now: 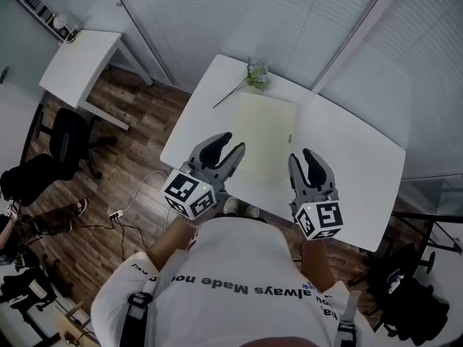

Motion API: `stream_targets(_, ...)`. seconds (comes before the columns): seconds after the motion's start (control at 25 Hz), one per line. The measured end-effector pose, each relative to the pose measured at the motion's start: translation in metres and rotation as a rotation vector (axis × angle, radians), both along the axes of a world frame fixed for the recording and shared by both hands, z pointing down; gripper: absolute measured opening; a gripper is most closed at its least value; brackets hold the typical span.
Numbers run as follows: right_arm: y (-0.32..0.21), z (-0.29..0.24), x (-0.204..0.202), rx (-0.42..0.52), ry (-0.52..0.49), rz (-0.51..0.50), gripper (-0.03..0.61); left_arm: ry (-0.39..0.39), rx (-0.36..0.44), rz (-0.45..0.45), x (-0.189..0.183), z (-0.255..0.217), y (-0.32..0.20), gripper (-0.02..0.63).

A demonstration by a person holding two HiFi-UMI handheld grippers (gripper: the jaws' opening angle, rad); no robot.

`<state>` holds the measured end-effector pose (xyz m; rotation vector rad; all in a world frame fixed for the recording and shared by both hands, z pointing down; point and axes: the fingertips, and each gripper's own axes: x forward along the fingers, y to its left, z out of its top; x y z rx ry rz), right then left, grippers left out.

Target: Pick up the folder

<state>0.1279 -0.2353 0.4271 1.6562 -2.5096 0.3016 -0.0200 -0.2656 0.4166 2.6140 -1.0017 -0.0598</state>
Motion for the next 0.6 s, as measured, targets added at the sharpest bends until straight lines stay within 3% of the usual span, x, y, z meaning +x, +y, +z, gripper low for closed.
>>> stream_targets(0.6, -0.027, 0.091, 0.011, -0.147, 0.001, -0.028, 0.225, -0.093, -0.168, -0.027, 0.004, 0.102, -0.024, 0.212)
